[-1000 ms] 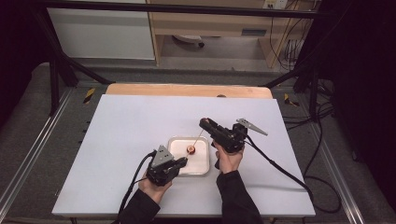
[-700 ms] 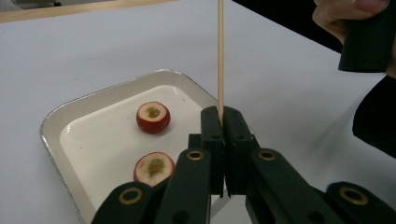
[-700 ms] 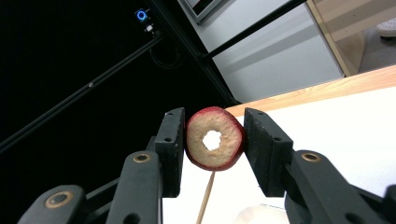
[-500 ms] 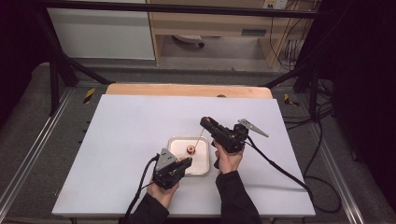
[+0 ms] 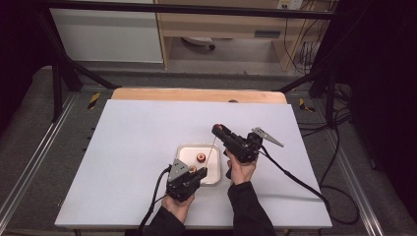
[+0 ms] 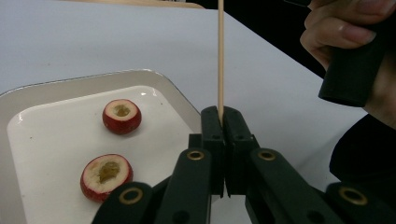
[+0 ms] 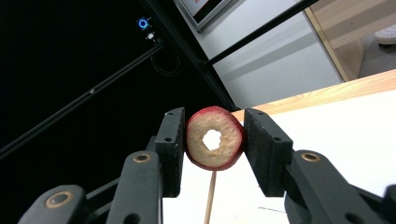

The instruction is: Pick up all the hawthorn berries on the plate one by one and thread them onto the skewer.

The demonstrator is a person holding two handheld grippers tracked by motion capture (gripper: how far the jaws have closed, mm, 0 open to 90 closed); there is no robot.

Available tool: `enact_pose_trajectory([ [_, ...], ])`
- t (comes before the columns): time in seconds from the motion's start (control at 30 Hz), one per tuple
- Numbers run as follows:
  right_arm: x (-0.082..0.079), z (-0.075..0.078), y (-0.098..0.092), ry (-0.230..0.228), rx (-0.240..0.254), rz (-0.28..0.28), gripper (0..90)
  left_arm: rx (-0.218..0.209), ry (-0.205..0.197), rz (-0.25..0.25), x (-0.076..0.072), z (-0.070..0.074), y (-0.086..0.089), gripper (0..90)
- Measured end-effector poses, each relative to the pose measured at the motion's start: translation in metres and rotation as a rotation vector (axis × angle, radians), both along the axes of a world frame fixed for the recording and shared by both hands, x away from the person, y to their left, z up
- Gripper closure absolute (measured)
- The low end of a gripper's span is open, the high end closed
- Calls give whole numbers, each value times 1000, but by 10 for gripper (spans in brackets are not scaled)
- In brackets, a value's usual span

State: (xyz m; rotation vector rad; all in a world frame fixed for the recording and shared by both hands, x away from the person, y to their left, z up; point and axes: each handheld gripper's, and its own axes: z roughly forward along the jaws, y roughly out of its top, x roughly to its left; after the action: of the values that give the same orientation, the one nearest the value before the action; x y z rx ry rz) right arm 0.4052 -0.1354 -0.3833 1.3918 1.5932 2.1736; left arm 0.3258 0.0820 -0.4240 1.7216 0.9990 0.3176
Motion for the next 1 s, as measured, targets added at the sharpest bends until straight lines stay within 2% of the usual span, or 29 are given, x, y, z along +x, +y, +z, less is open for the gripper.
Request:
enact_pose_trajectory([
  [0.07,0,0,0,2,-1,1,605,-26,7,-3,0,1,-2,885],
  [0.17,-1,0,0,-6,-3,0,605,-17,1,-4,-2,2,-6,886],
  [0.23,-2,1,0,1,-4,11,605,-37,14,-4,1,1,-5,886],
  [0.33,-3,2,-2,-2,-6,14,606,-39,6,2,2,2,-4,886],
  [0.43,-3,2,-2,-7,-3,16,605,-61,25,-1,5,2,-4,886],
  [0.57,-3,2,-2,6,-11,30,606,-58,19,-6,6,1,-6,886],
  [0.63,-3,2,-3,7,-19,39,606,-49,-6,-12,7,1,-5,887],
  [0.7,-3,1,-2,34,-29,80,606,-55,-5,-22,9,2,-4,887],
  [0.77,-3,-1,-1,35,-30,90,606,-53,17,-33,14,6,-2,887],
  [0.87,-5,-1,-1,19,-37,92,606,-23,11,-38,17,6,-1,887],
  [1.0,-7,1,-3,15,-58,100,606,-8,9,-44,19,6,-4,887],
])
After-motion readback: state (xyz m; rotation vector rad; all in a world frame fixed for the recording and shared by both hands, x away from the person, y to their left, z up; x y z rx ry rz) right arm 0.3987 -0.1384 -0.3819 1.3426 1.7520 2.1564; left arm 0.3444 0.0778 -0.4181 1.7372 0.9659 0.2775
